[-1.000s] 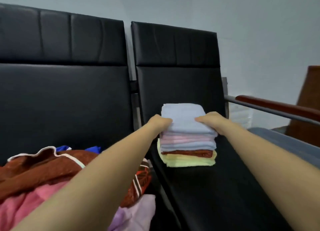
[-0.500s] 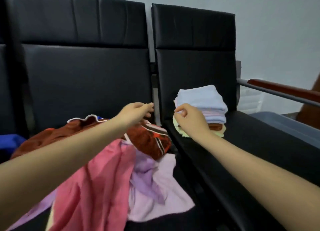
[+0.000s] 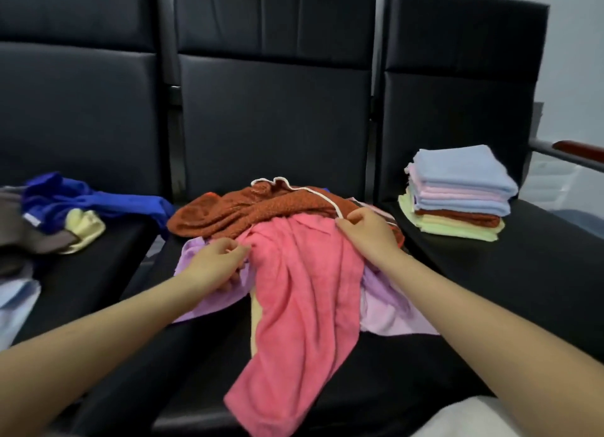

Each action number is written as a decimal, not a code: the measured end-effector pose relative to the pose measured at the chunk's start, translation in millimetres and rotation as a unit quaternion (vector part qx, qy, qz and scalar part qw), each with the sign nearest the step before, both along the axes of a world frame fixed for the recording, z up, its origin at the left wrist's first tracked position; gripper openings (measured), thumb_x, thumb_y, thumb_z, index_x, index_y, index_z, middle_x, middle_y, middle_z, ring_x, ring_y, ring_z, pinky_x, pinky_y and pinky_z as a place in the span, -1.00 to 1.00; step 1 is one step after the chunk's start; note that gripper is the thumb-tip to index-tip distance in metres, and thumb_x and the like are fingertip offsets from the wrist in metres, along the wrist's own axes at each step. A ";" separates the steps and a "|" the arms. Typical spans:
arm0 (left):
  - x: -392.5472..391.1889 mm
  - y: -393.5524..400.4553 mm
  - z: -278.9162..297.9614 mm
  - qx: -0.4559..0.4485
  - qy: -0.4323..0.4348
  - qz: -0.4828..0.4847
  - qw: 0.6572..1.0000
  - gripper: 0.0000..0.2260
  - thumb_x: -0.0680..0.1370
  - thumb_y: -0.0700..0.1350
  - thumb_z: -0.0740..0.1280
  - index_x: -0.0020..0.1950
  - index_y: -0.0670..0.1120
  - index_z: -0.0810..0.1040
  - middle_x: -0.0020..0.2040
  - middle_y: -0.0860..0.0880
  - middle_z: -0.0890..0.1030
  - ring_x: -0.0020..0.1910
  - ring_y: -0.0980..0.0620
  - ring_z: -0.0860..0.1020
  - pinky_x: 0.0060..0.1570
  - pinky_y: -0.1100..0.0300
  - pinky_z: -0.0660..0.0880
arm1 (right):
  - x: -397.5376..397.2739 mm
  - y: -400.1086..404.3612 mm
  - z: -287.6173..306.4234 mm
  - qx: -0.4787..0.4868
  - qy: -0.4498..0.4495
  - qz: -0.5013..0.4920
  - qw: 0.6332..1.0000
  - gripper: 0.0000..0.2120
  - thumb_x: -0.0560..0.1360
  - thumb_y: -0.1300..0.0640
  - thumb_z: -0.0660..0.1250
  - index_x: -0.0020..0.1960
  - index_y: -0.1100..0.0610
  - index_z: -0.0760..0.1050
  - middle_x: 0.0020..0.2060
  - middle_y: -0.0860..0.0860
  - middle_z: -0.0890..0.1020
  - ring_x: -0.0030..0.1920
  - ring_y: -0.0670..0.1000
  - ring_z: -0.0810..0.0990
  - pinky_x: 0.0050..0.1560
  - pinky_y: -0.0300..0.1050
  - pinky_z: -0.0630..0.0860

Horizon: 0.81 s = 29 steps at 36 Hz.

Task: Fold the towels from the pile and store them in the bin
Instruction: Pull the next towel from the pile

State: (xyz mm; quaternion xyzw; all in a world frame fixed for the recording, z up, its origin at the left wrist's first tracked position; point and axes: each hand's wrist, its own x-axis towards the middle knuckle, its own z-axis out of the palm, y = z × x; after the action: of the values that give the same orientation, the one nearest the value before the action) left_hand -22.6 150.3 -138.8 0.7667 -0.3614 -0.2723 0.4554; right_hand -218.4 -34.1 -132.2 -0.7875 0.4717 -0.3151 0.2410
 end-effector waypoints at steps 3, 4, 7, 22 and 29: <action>0.6 -6.9 -2.9 -0.033 0.051 0.014 0.998 -0.72 0.62 0.00 0.23 -0.19 -0.15 0.46 -0.34 -0.09 0.49 -0.47 0.01 0.43 -0.53 0.28 0.35 | 9.8 -12.6 7.3 -0.012 -0.003 -0.014 1.000 -0.55 0.50 -0.15 0.36 0.23 0.14 0.50 0.02 0.06 0.61 0.06 0.06 0.56 -0.01 -0.15 0.38; 0.3 -8.3 -3.1 -0.042 0.050 0.016 0.998 -0.70 0.63 0.02 0.22 -0.19 -0.15 0.47 -0.35 -0.08 0.49 -0.47 0.02 0.43 -0.53 0.28 0.34 | 13.4 -18.5 9.5 -0.023 0.011 -0.015 1.000 -0.47 0.50 -0.16 0.36 0.33 0.14 0.47 0.12 0.12 0.58 0.16 0.11 0.54 0.09 -0.12 0.41; 2.2 -8.4 -7.3 -0.054 0.014 0.024 0.998 -0.67 0.63 0.04 0.22 -0.22 -0.16 0.46 -0.39 -0.10 0.50 -0.49 0.03 0.44 -0.58 0.29 0.32 | 28.4 -35.5 12.5 -0.023 0.081 -0.011 0.996 -0.45 0.52 -0.23 0.29 0.35 0.11 0.49 0.22 0.21 0.52 0.28 0.22 0.46 0.31 0.02 0.38; 25.2 -7.5 7.5 -0.087 0.212 0.028 0.973 -0.64 0.63 0.09 0.20 -0.25 -0.11 0.47 -0.52 0.03 0.43 -0.59 0.10 0.33 -0.62 0.37 0.25 | 43.4 15.4 117.5 0.158 -0.434 0.084 0.883 -0.71 0.59 0.13 0.33 -0.31 0.11 0.54 -0.49 -0.07 0.56 -0.44 -0.15 0.50 -0.28 -0.22 0.45; 11.6 13.4 26.9 -0.125 0.250 0.003 0.960 -0.51 0.62 0.21 0.09 -0.04 -0.18 0.55 -0.32 -0.08 0.57 -0.41 -0.01 0.50 -0.30 0.16 0.49 | 21.2 97.6 81.8 0.280 -0.158 0.305 0.896 -0.67 0.67 0.04 0.15 -0.12 0.17 0.58 -0.29 0.08 0.59 -0.26 -0.03 0.55 -0.24 -0.21 0.47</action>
State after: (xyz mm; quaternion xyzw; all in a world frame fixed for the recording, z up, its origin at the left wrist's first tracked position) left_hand -11.0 163.7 -111.9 0.6124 -0.2645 -0.4065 0.6243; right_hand -197.2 63.5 -50.4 -0.7324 0.2325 -0.2012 0.6076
